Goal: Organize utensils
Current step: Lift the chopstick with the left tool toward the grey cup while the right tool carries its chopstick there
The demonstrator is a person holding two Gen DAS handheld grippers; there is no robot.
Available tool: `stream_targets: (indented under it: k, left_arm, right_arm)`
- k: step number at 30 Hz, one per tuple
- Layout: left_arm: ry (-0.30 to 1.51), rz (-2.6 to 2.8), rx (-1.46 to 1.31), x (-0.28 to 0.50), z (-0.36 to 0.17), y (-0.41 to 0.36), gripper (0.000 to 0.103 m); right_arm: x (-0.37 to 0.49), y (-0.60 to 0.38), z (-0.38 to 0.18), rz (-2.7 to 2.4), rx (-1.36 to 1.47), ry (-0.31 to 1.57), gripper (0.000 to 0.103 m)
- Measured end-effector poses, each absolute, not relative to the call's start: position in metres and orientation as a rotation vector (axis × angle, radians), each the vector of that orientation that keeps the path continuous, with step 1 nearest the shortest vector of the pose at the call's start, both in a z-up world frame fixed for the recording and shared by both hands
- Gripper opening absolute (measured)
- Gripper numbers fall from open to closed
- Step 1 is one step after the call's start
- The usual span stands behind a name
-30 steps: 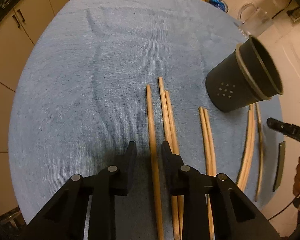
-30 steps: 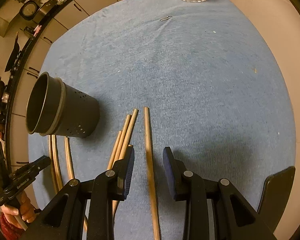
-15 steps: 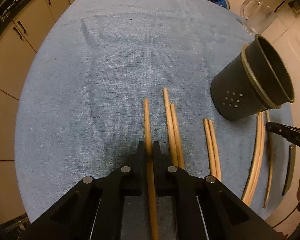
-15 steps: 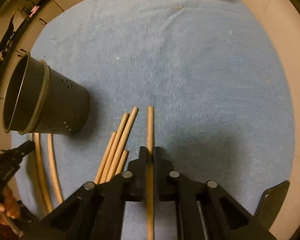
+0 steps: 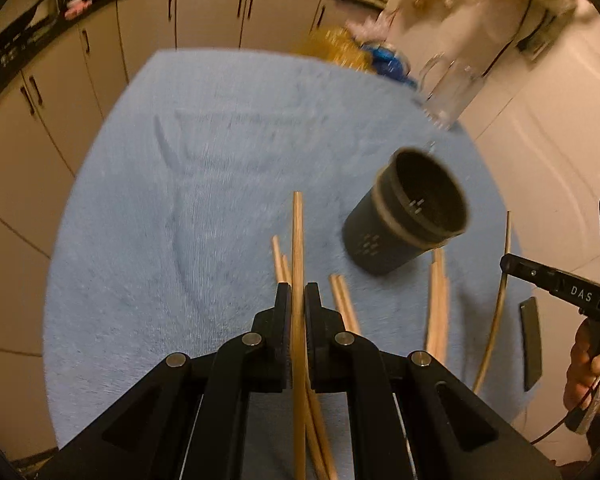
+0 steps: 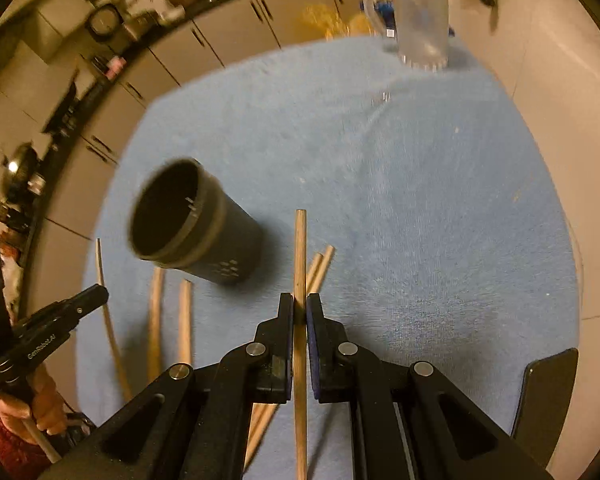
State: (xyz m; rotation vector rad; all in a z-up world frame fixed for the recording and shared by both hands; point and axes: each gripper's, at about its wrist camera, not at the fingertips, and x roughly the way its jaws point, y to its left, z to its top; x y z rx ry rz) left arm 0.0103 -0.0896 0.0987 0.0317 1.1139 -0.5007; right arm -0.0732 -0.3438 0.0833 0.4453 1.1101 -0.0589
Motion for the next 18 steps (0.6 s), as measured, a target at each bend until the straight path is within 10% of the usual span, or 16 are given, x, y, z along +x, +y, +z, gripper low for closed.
stream_targets:
  k: [18]
  left_arm:
    - [0.981, -0.572, 0.020, -0.019, 0.158, -0.088, 0.006]
  right_arm:
    - [-0.143, -0.332, 0.155, -0.095, 0.425, 0.852, 0.007]
